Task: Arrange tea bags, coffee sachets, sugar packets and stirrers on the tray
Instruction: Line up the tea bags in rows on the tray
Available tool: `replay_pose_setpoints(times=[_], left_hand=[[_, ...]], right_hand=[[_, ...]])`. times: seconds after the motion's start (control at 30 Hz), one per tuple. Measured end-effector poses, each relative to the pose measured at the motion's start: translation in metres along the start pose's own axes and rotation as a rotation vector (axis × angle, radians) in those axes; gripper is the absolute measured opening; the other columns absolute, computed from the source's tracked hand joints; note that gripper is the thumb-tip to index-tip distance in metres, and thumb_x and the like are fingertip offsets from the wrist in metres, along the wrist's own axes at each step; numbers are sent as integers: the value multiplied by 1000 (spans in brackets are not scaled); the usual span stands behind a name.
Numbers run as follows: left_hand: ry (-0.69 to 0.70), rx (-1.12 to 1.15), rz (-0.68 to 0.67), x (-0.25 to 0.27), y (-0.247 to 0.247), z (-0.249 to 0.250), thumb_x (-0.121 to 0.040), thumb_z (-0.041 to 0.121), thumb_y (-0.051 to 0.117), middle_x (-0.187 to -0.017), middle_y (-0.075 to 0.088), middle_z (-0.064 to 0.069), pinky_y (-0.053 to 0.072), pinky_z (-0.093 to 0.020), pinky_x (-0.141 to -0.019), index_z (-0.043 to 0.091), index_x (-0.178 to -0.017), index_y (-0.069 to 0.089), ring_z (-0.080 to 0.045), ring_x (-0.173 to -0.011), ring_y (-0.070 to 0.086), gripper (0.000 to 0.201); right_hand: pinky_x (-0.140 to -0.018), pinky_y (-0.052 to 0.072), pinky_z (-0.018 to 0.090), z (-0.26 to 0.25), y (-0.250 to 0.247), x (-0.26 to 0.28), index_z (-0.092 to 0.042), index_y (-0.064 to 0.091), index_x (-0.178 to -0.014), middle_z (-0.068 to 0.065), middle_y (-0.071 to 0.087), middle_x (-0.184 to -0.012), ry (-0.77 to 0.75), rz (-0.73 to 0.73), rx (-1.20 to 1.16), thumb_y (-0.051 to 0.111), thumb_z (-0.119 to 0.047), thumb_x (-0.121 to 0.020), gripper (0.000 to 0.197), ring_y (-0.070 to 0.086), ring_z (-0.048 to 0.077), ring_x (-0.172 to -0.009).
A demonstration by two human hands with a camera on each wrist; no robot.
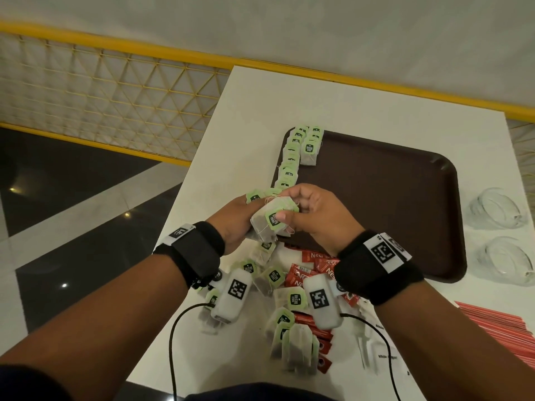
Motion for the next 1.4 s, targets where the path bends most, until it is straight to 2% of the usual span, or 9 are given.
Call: replay_pose_setpoints(times=[0.1,0.2,0.37,0.47,0.57,0.7,0.83,1.17,1.4], left_hand=[[-79,125,-49,1,-1,-6,-99,30,51,-107,69,-16,58,-44,-80,12,-120,64,-27,-89,68,31],[-144,200,-79,2,-2,-8,-99,36,49,-109,69,-18,60,-45,-78,10,-129,59,-28,-89,71,41],[-131,177,-189,6,4,-4,-86,42,62,-117,66,-21,61,-38,-73,11,-129,57,-33,-110,66,54],[-55,159,-175,2,2,-3,-83,26,67,-119,66,-22,60,-35,-70,12,-124,60,-32,-109,67,44],[-9,163,-105,-4,-4,-3,-82,22,70,-114,68,-22,60,-34,-71,7,-122,62,-34,-109,65,44],[50,205,-10,-11,-11,2,-87,17,66,-100,73,-14,60,-34,-74,3,-121,62,-28,-94,69,37],[130,170,1,-15,-11,10,-86,22,66,-95,73,-8,60,-31,-71,7,-115,64,-22,-82,70,33],[90,215,15,-42,-11,20,-94,24,60,-105,73,-14,62,-34,-72,2,-127,59,-24,-86,72,39],[105,258,63,-72,-26,31,-95,20,59,-111,72,-11,62,-35,-70,11,-123,60,-25,-97,72,29]], right_hand=[[-72,58,34,1,2,-3,-9,64,-102,10,74,-98,-10,7,40,72,1,-82,24,69,19,-84],[-77,58,42,-1,-2,-10,-9,66,-106,16,72,-103,-22,18,142,74,-1,-82,27,69,31,-91],[-78,56,27,-11,-5,-23,-9,68,-116,5,73,-100,-41,-41,371,75,-8,-82,34,68,6,-79],[-88,55,35,-16,-4,-27,-13,67,-120,0,72,-105,-50,-46,476,80,-20,-79,44,69,12,-93],[-81,53,26,-19,-10,-27,-17,61,-122,-3,64,-105,-46,96,501,80,-18,-77,48,62,9,-86],[-68,55,30,-7,-19,-20,-13,60,-104,11,65,-91,53,285,344,75,-31,-83,32,62,16,-73],[-54,50,24,14,-2,-14,-3,60,-94,8,65,-77,231,166,-13,73,-23,-86,25,60,12,-59],[-55,53,18,20,-22,-37,6,62,-104,13,63,-78,203,289,-274,66,-1,-88,18,62,12,-57],[-55,51,20,34,-82,-71,-8,67,-96,8,70,-82,245,500,-179,69,-9,-88,8,65,12,-64]])
Point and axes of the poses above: each hand's wrist, its own x-axis away from the middle knuckle, its own y-axis out of the palm, z = x × y, the point moved 6 cm from there along -x, towards the middle knuckle
